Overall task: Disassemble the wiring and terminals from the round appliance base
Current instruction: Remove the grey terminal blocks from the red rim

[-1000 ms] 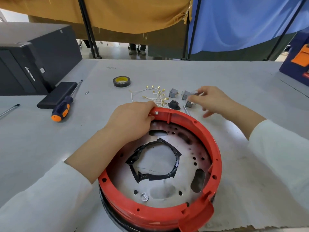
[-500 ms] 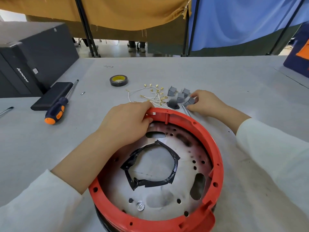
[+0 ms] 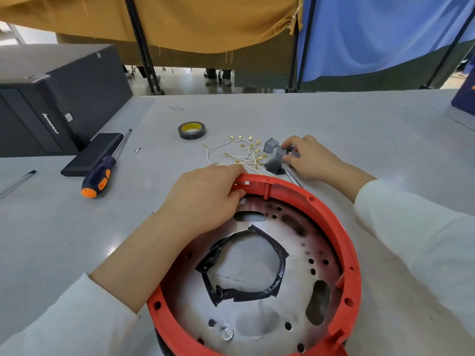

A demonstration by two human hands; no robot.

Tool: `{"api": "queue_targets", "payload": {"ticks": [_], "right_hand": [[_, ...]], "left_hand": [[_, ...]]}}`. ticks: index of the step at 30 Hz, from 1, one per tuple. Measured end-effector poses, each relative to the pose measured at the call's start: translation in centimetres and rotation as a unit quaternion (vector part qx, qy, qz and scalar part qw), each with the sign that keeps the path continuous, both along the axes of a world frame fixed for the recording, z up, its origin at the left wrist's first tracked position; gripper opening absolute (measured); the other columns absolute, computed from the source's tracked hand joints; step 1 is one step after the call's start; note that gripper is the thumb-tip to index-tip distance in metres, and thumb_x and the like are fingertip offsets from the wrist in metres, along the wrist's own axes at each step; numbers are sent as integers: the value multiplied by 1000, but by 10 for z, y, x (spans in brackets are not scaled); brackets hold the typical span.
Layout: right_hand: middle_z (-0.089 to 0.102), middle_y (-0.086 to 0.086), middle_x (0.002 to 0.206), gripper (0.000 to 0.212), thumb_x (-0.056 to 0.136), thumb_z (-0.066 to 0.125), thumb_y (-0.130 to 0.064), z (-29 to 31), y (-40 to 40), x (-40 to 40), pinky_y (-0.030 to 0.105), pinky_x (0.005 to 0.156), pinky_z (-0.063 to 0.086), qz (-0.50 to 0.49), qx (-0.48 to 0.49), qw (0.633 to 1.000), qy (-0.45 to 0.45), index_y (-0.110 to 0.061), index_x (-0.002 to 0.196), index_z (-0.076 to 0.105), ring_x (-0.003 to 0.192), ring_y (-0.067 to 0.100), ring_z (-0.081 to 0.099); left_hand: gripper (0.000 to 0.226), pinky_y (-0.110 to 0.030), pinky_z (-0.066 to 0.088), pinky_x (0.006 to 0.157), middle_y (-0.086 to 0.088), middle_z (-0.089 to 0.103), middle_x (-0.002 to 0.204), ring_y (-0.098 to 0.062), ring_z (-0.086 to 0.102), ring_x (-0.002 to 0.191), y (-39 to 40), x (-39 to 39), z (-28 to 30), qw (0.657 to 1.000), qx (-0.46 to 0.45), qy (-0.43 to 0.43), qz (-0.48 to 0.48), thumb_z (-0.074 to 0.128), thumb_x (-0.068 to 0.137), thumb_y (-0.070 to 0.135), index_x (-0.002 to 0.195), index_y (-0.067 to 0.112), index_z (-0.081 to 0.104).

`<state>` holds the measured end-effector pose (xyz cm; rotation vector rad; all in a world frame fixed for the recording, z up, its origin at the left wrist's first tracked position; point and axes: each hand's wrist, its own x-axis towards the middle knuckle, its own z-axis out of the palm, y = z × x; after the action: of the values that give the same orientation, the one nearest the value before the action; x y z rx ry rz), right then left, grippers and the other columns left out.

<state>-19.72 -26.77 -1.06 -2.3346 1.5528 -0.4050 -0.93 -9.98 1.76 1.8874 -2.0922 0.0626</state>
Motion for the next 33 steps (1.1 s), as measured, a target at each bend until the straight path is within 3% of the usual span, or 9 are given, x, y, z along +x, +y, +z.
{"api": "queue_targets", "payload": {"ticks": [2, 7, 11, 15, 18, 23, 29, 31, 33], "right_hand": [[39, 8, 126, 33, 94, 55, -35, 0, -5, 4, 34, 87, 44, 4, -6, 1000, -12, -25, 125, 51, 96, 22, 52], [42, 3, 118, 36, 90, 61, -34, 8, -14, 4, 24, 46, 49, -4, 22, 995, -95, -22, 122, 50, 74, 21, 60], [43, 3, 127, 42, 90, 40, -11, 17, -27, -10, 37, 64, 54, -42, -19, 999, -17, -26, 128, 49, 73, 24, 61], [40, 2, 130, 68, 82, 37, 12, 19, -38, -14, 39, 72, 53, 67, 16, 996, 63, -31, 133, 52, 106, 24, 50], [44, 0, 117, 46, 90, 49, 0, 18, -45, -11, 24, 46, 49, 58, 39, 997, 36, -29, 124, 59, 93, 27, 55], [53, 7, 111, 21, 89, 58, -9, 19, -45, -22, 21, 48, 47, 7, 36, 999, 23, -25, 102, 62, 75, 23, 59], [52, 0, 116, 54, 85, 62, -4, 21, -31, -35, 26, 67, 38, 65, 47, 994, 70, -29, 130, 45, 82, 17, 52], [52, 0, 119, 59, 87, 59, -4, 22, -28, -26, 25, 66, 38, 82, 58, 993, 66, -29, 137, 40, 84, 17, 52], [51, 1, 126, 60, 87, 58, -11, 27, -28, -16, 26, 76, 37, 76, 50, 991, 95, -27, 141, 36, 93, 18, 49]], "left_hand": [[18, -31, 33, 66, 6, 62, 100, -21, 56, 94, 0, 0, 0, 1000, -1, -2, -1, 47, 91, 38, 107, 30, 51], [16, -30, 30, 65, 8, 62, 98, -21, 56, 95, 1, 1, 0, 1000, -4, -3, -3, 46, 91, 39, 104, 31, 50], [15, -30, 30, 65, 9, 62, 98, -20, 56, 94, 1, 1, 0, 1000, -4, 2, -5, 46, 91, 39, 104, 32, 50], [15, -30, 30, 65, 10, 61, 97, -19, 56, 93, 1, 1, 0, 1000, -5, 1, -4, 46, 91, 39, 104, 32, 50], [14, -30, 29, 64, 10, 61, 96, -18, 56, 92, 0, 0, 0, 1000, -4, 1, -2, 46, 91, 40, 103, 32, 49], [14, -30, 29, 63, 9, 61, 95, -19, 56, 92, 1, 1, 1, 1000, 2, 3, -5, 46, 91, 39, 102, 32, 50], [16, -31, 31, 64, 8, 61, 93, -22, 56, 91, 0, 1, 2, 1000, 10, 2, -4, 46, 90, 40, 103, 31, 51], [17, -31, 32, 64, 7, 62, 95, -22, 57, 92, 1, 1, 2, 1000, 12, 4, -3, 46, 90, 40, 104, 31, 51], [16, -30, 30, 64, 7, 62, 96, -22, 57, 93, 1, 1, 2, 1000, 10, 4, -3, 46, 91, 40, 104, 32, 50]]}}
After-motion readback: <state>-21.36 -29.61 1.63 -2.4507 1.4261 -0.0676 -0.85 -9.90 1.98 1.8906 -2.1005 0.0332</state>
